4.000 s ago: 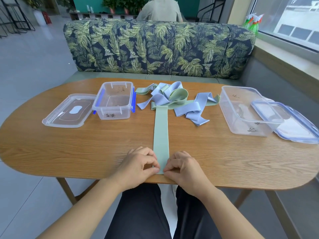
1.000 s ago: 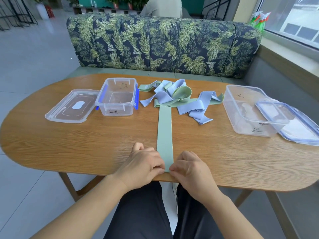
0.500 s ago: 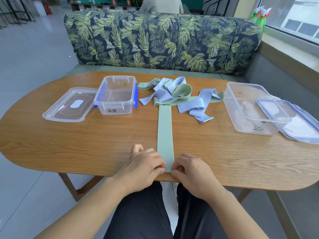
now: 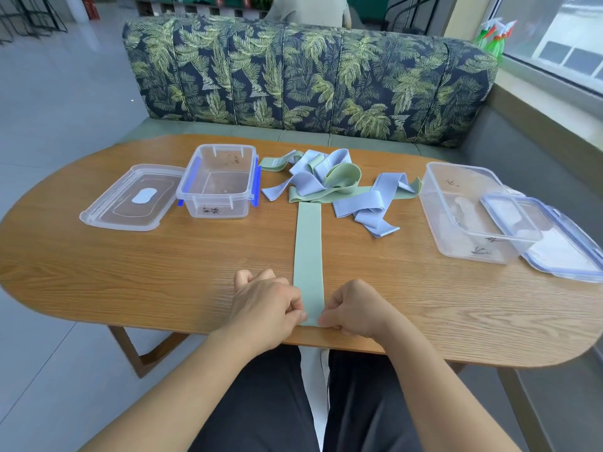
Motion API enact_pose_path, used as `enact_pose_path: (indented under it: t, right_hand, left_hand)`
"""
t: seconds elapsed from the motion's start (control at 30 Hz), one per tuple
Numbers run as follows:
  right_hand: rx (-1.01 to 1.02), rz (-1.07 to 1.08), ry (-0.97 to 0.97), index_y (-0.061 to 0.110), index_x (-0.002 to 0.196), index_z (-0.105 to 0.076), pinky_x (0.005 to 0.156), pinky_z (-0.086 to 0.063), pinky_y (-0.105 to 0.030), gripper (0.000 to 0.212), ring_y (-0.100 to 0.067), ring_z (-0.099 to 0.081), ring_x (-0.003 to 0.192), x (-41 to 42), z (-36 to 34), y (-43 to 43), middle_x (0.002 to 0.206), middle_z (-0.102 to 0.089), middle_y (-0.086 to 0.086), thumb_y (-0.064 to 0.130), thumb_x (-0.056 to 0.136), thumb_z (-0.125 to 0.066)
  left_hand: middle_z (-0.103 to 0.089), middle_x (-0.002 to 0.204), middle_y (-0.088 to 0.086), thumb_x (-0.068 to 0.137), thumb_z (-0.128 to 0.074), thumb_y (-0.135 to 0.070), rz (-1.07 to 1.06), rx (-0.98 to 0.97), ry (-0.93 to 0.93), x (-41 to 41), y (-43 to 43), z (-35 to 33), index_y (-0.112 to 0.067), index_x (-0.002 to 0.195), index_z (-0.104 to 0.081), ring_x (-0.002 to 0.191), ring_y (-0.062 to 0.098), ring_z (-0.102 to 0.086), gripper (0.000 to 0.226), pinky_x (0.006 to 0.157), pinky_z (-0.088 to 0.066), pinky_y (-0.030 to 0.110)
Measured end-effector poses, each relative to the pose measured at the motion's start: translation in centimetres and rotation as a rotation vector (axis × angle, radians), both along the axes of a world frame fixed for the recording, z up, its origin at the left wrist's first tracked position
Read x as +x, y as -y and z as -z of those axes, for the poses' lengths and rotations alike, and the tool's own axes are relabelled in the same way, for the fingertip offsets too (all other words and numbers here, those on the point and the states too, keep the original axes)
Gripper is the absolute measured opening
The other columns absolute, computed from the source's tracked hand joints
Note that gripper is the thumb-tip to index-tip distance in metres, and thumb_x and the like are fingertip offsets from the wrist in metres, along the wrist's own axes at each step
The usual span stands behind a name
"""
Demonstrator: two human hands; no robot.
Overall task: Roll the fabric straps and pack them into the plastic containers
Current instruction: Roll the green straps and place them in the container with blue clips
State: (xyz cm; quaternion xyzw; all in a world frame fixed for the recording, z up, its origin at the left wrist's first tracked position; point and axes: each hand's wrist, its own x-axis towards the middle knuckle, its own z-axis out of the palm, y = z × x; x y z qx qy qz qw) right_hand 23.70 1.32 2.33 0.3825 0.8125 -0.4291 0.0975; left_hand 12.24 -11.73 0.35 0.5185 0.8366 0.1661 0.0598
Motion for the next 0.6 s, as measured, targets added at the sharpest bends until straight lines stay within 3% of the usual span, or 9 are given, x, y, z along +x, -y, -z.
enact_pose_path:
  t: [0.1,0.33,0.47,0.6]
  right_hand:
    - [-0.038,0.039,0.017,0.013,0.057,-0.057,0.043,-0.034,-0.018,0.025,-0.013,-0.041,0.041,-0.1,-0.3,0.1,0.047,-0.052,-0.002,0.012,0.074,-0.075]
    - [-0.129,0.093,-0.004,0.009,0.065,-0.056,0.045,-0.041,-0.02,0.022,-0.013,-0.05,0.044,-0.1,-0.6,-0.2,0.06,-0.06,-0.008,0.003,0.074,-0.075]
    - [-0.167,0.06,0.056,0.009,0.07,-0.057,0.042,-0.04,-0.018,0.019,-0.011,-0.052,0.043,-0.6,-0.9,-0.7,0.061,-0.061,-0.006,0.004,0.077,-0.074]
    - [-0.169,0.063,0.061,0.01,0.071,-0.056,0.04,-0.038,-0.016,0.02,-0.011,-0.051,0.042,-0.8,-0.9,-0.8,0.058,-0.061,-0.004,0.005,0.077,-0.075]
  left_hand:
    - [-0.055,0.076,-0.019,0.091,-0.059,-0.045,0.045,0.016,0.005,0.1,-0.1,-0.2,-0.032,0.078,-0.063,0.091,0.004,-0.043,0.019,0.086,-0.019,0.031]
    - [-0.05,0.076,-0.019,0.097,-0.051,-0.039,0.182,0.069,-0.113,-0.1,0.4,0.4,-0.028,0.086,-0.066,0.082,0.004,-0.034,0.022,0.081,-0.013,0.029]
    - [-0.05,0.072,-0.017,0.093,-0.056,-0.042,0.254,0.113,-0.111,-1.0,0.5,0.9,-0.027,0.079,-0.065,0.077,0.004,-0.034,0.022,0.08,-0.019,0.033]
    - [-0.053,0.08,-0.019,0.088,-0.063,-0.046,0.31,0.1,-0.108,-1.6,0.5,0.8,-0.028,0.084,-0.067,0.08,0.002,-0.034,0.019,0.083,-0.02,0.033]
